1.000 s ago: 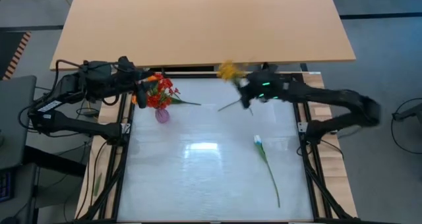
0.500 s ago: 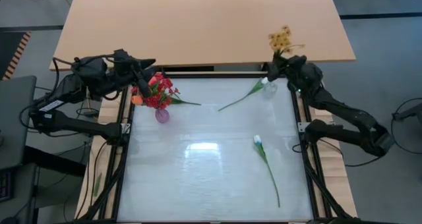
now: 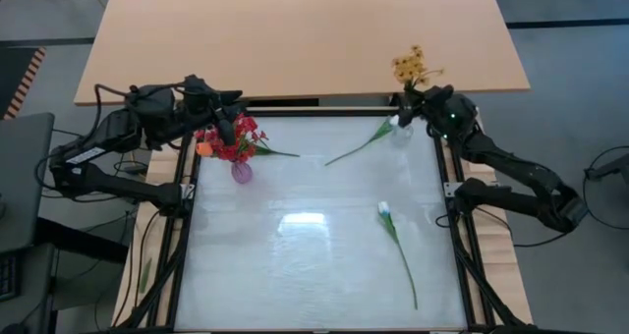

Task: Sort flowers into vase by color
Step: Put the bottom yellow flowers into the transparent vase, then put the yellow flowers into the transparent vase

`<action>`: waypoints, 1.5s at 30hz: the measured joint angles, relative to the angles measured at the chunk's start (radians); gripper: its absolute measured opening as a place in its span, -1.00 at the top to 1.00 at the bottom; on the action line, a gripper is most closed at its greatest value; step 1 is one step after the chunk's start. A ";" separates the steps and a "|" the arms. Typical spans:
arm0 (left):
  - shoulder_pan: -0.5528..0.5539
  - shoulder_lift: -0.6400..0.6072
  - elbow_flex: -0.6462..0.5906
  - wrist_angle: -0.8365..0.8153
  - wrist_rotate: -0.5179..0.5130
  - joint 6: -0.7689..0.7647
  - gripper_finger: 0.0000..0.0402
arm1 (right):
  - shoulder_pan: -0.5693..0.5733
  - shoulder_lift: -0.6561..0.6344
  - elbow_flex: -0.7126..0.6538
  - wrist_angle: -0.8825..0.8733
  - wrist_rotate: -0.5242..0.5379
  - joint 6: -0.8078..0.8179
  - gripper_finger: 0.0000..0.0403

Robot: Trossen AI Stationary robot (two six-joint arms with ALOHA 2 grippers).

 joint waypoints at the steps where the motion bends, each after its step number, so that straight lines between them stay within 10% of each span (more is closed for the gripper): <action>1: 0.000 0.003 0.000 0.000 0.000 0.000 0.30 | 0.000 0.001 0.000 -0.011 0.005 0.000 0.84; 12: 0.000 0.006 0.000 0.002 -0.017 0.005 0.30 | -0.006 0.023 0.000 -0.092 0.033 0.030 0.82; 27: 0.000 0.006 0.000 -0.003 -0.016 0.011 0.30 | -0.005 0.024 0.001 -0.164 0.028 0.054 -0.18; 40: 0.000 0.006 0.000 -0.035 -0.016 0.048 0.30 | 0.054 0.008 0.357 -0.871 0.014 0.120 -0.29; 45: 0.000 0.005 0.000 -0.045 -0.015 0.056 0.30 | 0.137 0.028 0.484 -1.042 -0.170 0.224 -0.29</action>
